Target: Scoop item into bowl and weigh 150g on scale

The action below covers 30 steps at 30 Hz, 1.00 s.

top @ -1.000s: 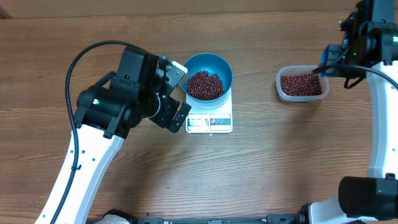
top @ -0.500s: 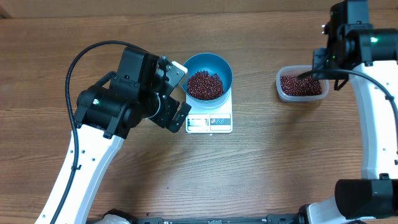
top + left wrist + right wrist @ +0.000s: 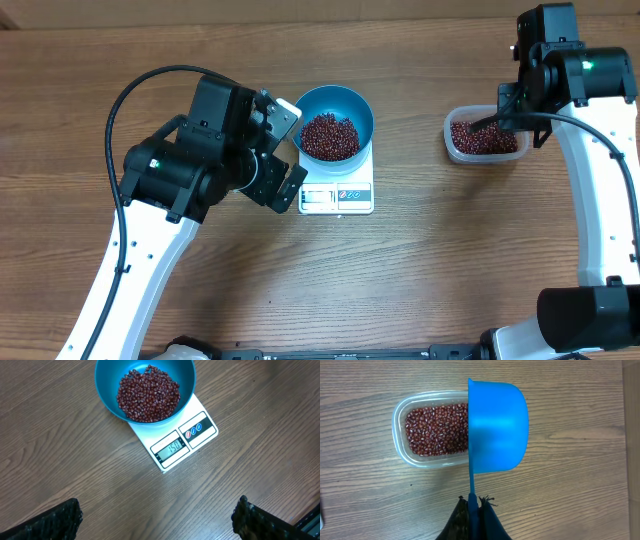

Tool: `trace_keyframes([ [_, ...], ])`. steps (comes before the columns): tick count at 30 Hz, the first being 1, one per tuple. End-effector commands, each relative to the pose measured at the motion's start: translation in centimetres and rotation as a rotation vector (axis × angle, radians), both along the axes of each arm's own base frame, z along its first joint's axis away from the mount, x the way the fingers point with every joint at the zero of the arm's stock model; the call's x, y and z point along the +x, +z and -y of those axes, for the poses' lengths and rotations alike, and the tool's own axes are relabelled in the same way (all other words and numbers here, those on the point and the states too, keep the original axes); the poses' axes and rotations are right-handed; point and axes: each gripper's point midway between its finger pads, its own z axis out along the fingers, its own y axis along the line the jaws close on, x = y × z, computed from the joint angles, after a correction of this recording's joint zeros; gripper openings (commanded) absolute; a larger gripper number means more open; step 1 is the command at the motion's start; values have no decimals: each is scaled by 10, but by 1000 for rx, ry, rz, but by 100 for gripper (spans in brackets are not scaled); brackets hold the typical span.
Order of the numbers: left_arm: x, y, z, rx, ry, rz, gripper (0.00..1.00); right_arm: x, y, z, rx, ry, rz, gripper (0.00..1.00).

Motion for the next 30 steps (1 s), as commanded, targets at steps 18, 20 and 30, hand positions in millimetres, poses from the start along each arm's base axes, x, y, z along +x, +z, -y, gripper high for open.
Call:
trace_keyframes([
  [18,0,0,1,0,-15,1,99,-65,-32,-102,997,338,-217,4],
  [20,0,1,1,0,-15,1,100,-69,-55,-90,1048,264,-226,4],
  [30,0,1,1,0,-15,1,99,-81,-124,-61,1093,96,-215,4],
])
